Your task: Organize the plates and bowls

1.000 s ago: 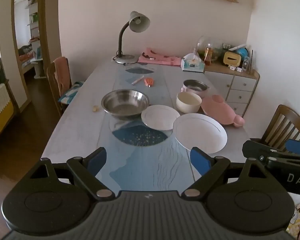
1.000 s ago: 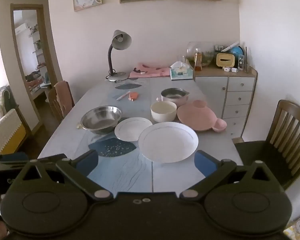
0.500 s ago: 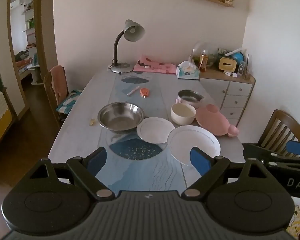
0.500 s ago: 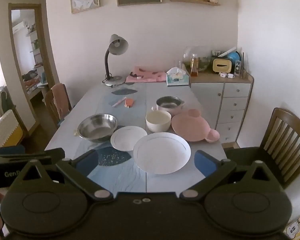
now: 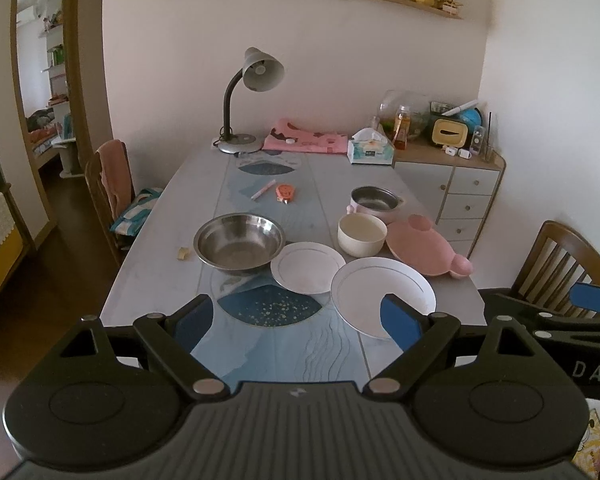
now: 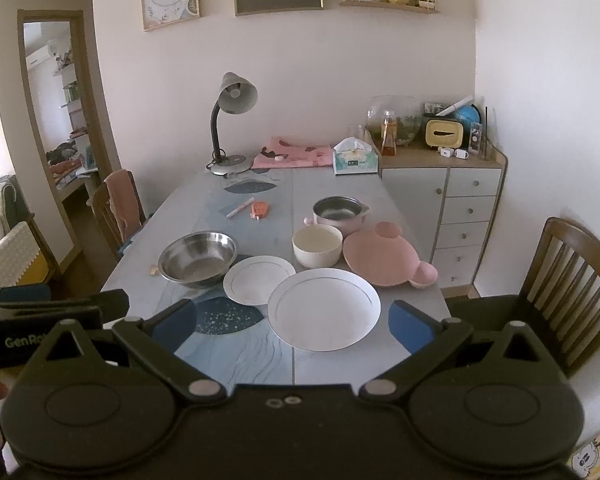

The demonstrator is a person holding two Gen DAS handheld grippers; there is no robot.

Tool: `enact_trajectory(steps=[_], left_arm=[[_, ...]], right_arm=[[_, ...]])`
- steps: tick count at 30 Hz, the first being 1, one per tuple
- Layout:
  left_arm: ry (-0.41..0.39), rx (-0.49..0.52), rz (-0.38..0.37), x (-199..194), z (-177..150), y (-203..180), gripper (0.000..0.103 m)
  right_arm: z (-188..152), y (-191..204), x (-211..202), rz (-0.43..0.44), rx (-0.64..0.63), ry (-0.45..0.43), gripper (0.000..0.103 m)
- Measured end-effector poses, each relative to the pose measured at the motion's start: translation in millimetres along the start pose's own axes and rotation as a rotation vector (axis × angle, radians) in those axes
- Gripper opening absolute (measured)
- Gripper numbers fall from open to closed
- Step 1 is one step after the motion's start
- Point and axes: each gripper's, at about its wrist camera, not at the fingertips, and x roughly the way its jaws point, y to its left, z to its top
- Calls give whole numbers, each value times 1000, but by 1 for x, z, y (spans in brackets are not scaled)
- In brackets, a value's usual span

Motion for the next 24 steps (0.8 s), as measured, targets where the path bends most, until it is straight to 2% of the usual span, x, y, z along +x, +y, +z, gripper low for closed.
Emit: enact_trajectory(steps=[24], left_arm=[[6, -2, 0, -1, 0, -2, 91]], right_arm=[[-1, 1, -6, 5, -12, 0, 103]])
